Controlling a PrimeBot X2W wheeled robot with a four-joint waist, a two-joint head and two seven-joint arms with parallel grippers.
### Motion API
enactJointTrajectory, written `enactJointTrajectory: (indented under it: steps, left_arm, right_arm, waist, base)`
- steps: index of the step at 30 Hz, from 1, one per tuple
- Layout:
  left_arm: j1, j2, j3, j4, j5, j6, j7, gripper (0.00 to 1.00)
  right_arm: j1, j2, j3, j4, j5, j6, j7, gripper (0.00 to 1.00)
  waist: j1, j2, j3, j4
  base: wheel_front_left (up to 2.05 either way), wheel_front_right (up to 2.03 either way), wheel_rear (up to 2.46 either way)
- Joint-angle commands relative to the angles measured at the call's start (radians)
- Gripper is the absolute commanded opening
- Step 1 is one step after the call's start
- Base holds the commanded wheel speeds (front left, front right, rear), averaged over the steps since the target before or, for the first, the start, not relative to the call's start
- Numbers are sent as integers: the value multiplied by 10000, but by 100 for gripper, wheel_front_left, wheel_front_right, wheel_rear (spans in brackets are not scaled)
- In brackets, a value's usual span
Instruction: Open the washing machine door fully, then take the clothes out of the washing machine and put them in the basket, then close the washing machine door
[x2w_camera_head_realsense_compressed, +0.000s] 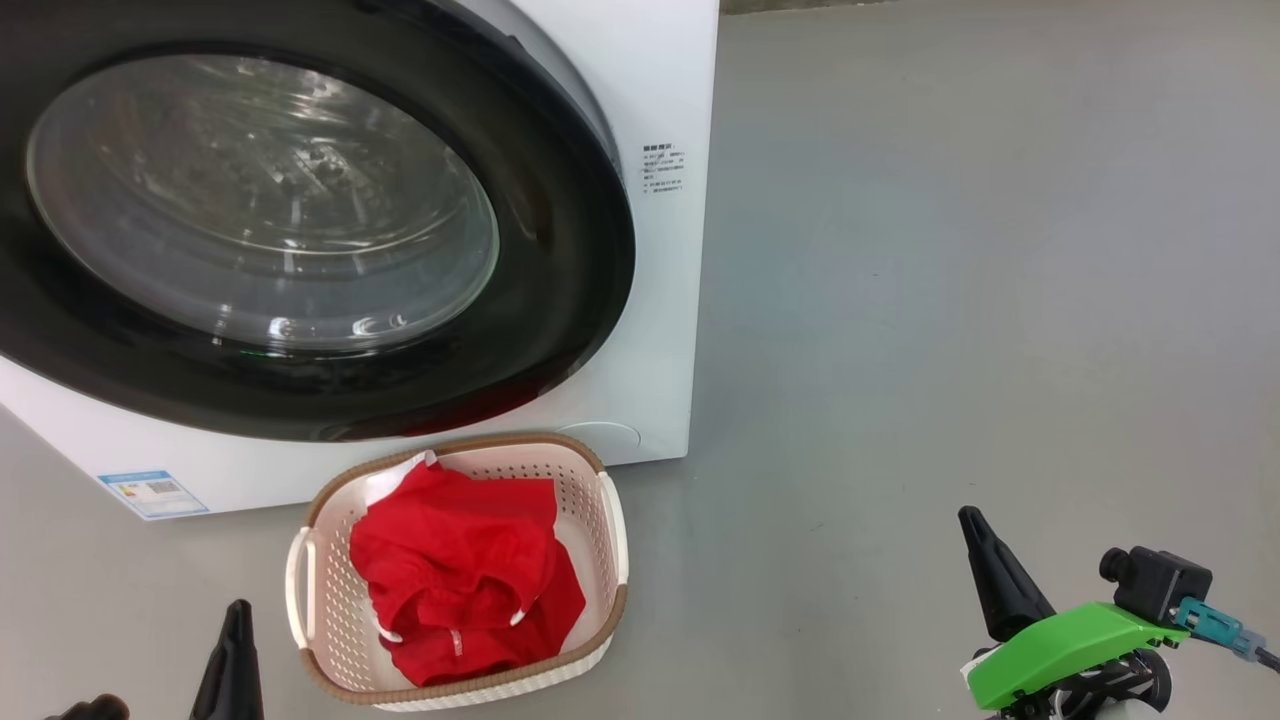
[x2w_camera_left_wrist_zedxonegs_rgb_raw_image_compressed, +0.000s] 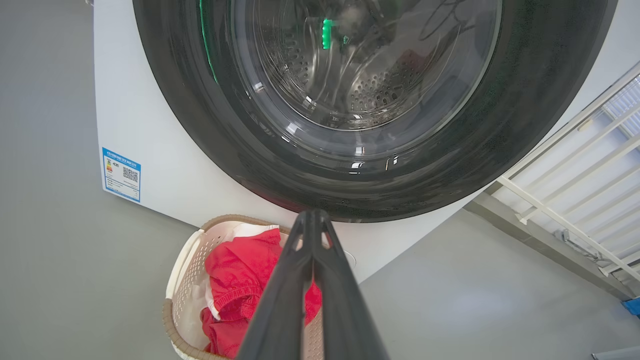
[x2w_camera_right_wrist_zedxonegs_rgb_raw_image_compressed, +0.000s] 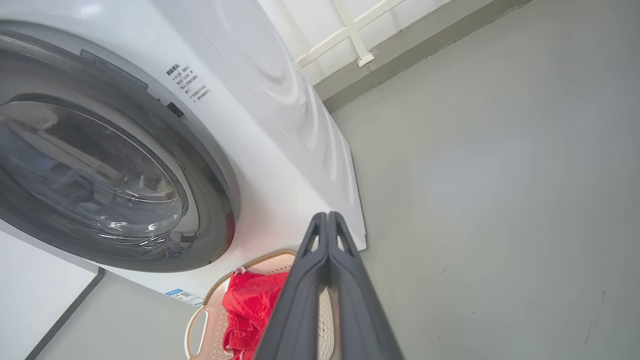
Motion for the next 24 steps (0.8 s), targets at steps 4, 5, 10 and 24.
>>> enactJointTrajectory:
  steps: [4,5,10,24]
  left_arm:
    - [-351,74,177,-184,-558,-9,134,0]
    - [-360,71,184,-183,-660,-9,162,0]
    - [-410,53,218,-180,-1168,-11,302,0]
    - [-551,2,318,-170,-2595,-14,701,0]
  right_arm:
    - [-66,-7,-70,-351,619,-7,148,0]
    - [-60,0,-90,-366,719,-7,177,0]
    - [-29,34,-189,-440,1217,-8,318,0]
    - [56,137,-474,-647,2614,-11,721,0]
  waist:
    - [-1,0,-36,23]
    - [-1,0,-45,27]
    - [-1,0,-85,51]
    - [-1,0,-199,119]
  base:
    - [0,0,0]
    - [0,0,0]
    - [0,0,0]
    - [0,0,0]
